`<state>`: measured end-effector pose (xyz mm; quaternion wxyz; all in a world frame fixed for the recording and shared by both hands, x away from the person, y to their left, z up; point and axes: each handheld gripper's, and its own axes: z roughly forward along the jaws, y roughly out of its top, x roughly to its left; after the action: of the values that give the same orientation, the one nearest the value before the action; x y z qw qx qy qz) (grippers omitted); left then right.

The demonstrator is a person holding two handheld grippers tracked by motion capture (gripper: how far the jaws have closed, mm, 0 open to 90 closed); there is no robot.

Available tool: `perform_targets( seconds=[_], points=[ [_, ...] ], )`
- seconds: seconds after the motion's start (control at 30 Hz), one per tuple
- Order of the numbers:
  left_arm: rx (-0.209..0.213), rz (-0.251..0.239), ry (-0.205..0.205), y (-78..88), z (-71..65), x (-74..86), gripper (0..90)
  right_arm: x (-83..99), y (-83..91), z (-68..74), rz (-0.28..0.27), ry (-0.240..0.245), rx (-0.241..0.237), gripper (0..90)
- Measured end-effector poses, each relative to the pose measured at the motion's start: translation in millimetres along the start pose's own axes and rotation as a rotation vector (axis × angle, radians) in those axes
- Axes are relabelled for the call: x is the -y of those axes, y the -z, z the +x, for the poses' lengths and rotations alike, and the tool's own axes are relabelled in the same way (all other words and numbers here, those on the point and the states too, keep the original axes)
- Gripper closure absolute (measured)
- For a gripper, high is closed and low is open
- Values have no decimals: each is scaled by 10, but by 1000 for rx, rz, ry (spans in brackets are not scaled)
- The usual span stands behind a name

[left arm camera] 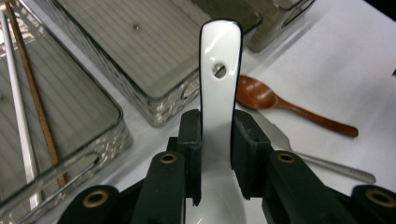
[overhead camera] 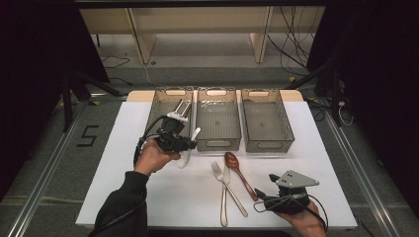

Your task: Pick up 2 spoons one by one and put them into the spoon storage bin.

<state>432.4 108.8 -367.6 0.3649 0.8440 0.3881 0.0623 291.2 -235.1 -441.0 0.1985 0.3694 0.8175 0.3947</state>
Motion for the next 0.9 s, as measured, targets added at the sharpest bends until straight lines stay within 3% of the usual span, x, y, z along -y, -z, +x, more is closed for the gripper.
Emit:
perform_targets(
  seconds=[0.27,0.9],
  points=[
    [5,-56,22,-70,16,-219,743,-2,1,-1,-1,-3,-1,324],
    [-21,-105,42,-301,92,-689,744,0,1,-12,-4,1,-3,324]
  ],
)
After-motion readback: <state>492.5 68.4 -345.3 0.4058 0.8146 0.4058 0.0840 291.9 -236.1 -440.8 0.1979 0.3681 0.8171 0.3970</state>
